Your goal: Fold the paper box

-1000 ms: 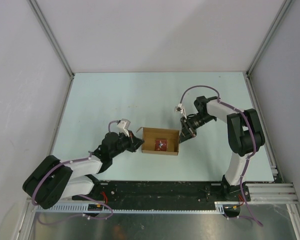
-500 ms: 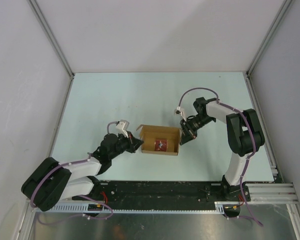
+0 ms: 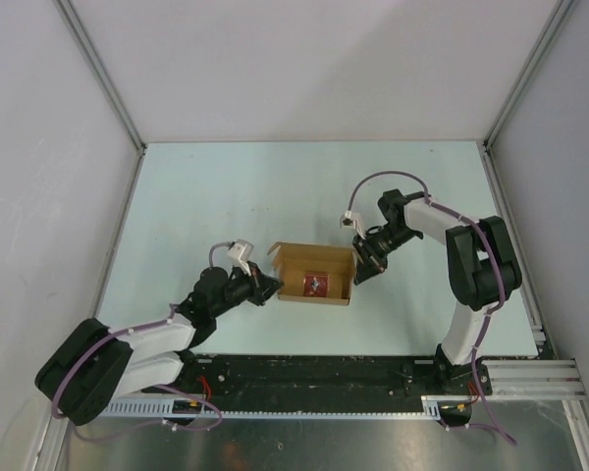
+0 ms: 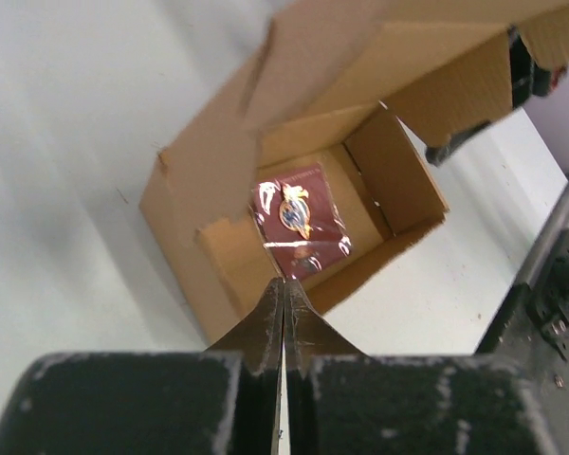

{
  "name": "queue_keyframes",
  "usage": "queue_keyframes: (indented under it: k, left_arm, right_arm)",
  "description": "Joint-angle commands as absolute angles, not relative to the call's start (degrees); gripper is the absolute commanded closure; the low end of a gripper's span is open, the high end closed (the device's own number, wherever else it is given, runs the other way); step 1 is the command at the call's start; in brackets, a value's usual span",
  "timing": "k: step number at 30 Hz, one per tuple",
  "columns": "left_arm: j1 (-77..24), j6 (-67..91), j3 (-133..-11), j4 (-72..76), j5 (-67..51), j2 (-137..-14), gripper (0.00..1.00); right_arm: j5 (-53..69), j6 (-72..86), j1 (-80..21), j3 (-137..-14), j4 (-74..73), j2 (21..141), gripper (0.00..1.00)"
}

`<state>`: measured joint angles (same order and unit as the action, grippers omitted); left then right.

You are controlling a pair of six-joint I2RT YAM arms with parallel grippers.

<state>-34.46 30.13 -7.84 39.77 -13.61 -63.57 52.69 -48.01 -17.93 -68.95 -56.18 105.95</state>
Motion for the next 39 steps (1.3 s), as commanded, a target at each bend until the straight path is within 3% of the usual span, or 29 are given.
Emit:
queue_keyframes:
  k: [1, 14, 18, 19, 21, 22, 28, 33, 36, 39]
  left_arm:
    - [-36.56, 30.15, -6.16, 41.57, -18.8, -59.26, 1.0]
    - [-41.66, 27.6, -7.73, 39.91, -24.96, -38.69, 0.98]
    - [-41.49, 25.58, -13.26, 35.78, -17.16, -31.4, 0.87]
    - [-41.48, 25.23, -14.23, 34.55, -10.35, -30.51, 0.79]
    - [-40.53, 24.35, -17.57, 29.98, -4.42, -29.45, 0.76]
    - [-40.0, 24.26, -18.45, 29.19, -1.87, -29.44, 0.68]
    - [-29.99, 27.06, -24.34, 24.8, -0.35, -36.8, 0.49]
    - [-18.65, 32.43, -24.52, 24.35, -3.08, -45.69, 0.49]
    - [-17.93, 32.08, -24.69, 24.43, -3.51, -51.49, 0.54]
    - [-18.02, 31.9, -25.31, 26.1, -8.24, -57.38, 0.72]
  right_arm:
    - [52.03, -47.29, -17.49, -68.82, -55.46, 102.66, 1.0]
    - [50.01, -42.54, -15.12, -68.91, -51.24, 100.46, 1.0]
    - [50.1, -41.49, -15.2, -68.82, -50.54, 99.93, 1.0]
    - [50.1, -40.88, -15.12, -68.82, -50.1, 99.76, 1.0]
    - [50.36, -40.78, -15.21, -68.82, -50.01, 99.49, 1.0]
    - [50.45, -40.78, -15.12, -68.82, -50.1, 99.49, 1.0]
    - [50.71, -40.87, -15.03, -68.82, -50.1, 99.23, 1.0]
    - [51.06, -40.25, -15.03, -68.82, -49.75, 98.35, 1.0]
    - [51.42, -39.47, -15.29, -68.82, -48.79, 97.65, 1.0]
    - [50.89, -38.41, -15.64, -68.82, -47.47, 97.12, 1.0]
